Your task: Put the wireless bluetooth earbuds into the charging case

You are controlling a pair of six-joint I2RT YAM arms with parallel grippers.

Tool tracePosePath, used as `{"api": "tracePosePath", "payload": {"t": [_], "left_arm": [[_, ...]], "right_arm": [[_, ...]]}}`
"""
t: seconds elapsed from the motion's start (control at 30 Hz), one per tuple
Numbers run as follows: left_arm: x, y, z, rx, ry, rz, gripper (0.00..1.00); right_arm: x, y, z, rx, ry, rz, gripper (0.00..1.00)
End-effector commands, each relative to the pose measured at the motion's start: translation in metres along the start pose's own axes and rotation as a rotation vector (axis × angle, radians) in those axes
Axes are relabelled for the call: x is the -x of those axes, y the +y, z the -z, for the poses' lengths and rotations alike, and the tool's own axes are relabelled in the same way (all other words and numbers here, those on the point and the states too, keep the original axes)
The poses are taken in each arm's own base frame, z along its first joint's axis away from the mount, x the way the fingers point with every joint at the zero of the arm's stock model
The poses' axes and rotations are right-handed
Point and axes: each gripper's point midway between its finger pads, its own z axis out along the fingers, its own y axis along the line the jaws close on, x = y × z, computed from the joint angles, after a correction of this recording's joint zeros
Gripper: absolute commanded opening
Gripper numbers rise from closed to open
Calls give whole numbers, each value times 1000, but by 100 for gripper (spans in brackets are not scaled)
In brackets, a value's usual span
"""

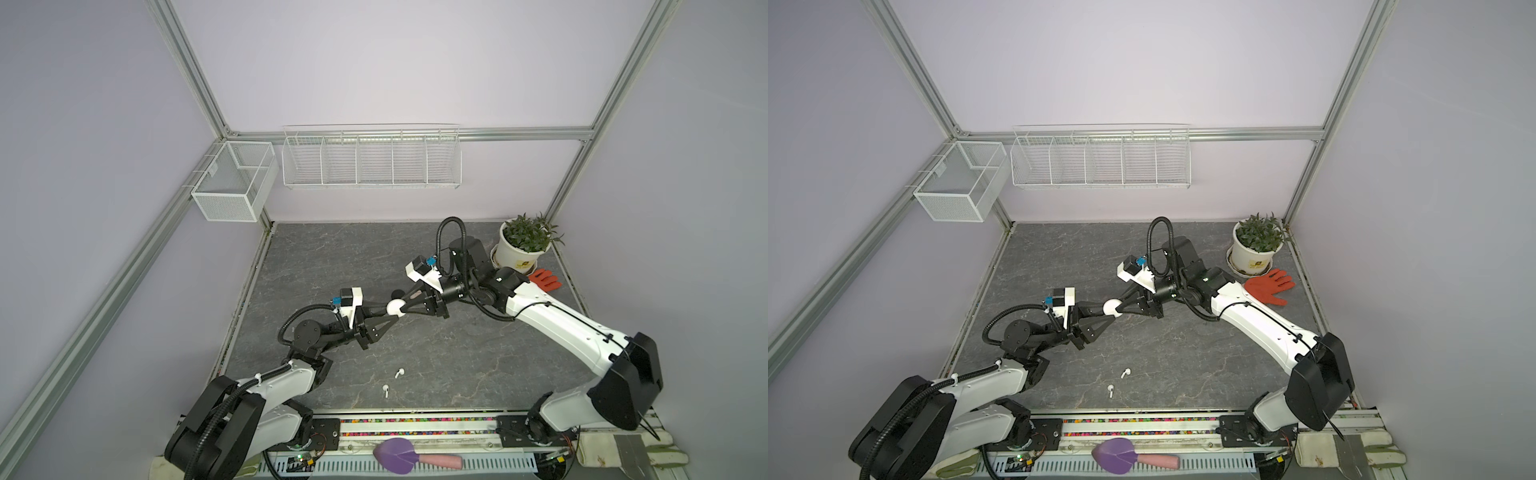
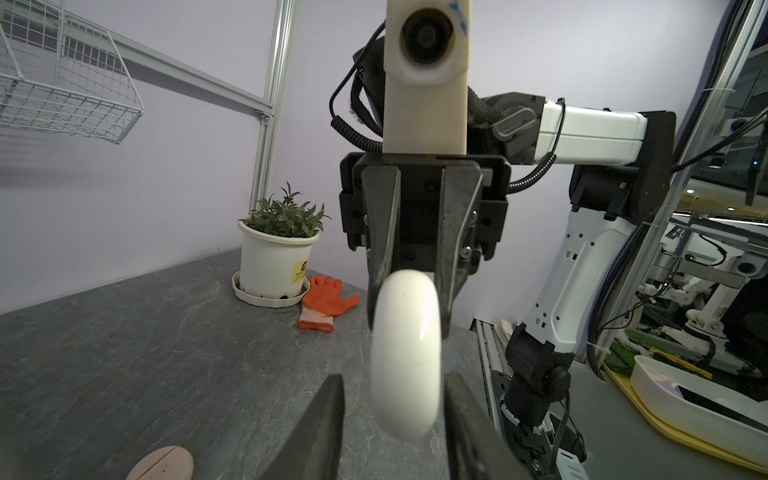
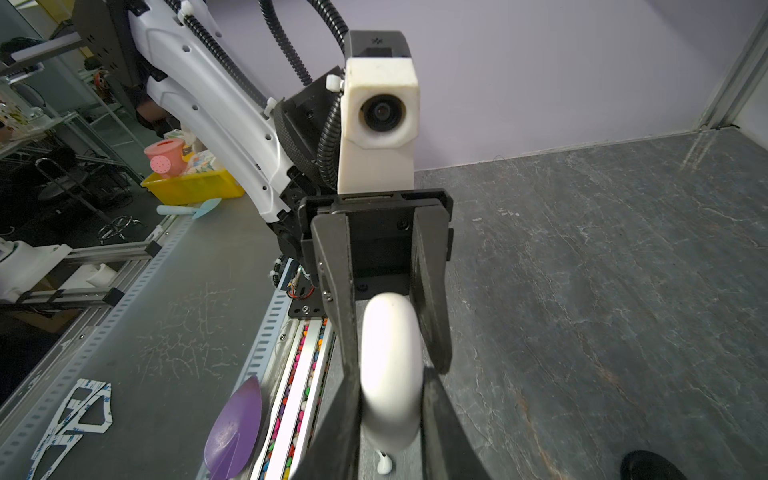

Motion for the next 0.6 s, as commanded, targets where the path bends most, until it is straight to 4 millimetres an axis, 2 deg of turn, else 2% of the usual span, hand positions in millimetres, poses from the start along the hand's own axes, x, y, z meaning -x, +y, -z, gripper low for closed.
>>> {"api": "tracePosePath", "payload": {"t": [0.0,0.57], "left_arm": [[-1,-7,-3,-20,34,-44,40],[3,-10,-3,4,67,-82,36]], "right_arm": [[-8,1,0,1,57,-4,18],[-13,4,-12,39,97,-17,17]]}}
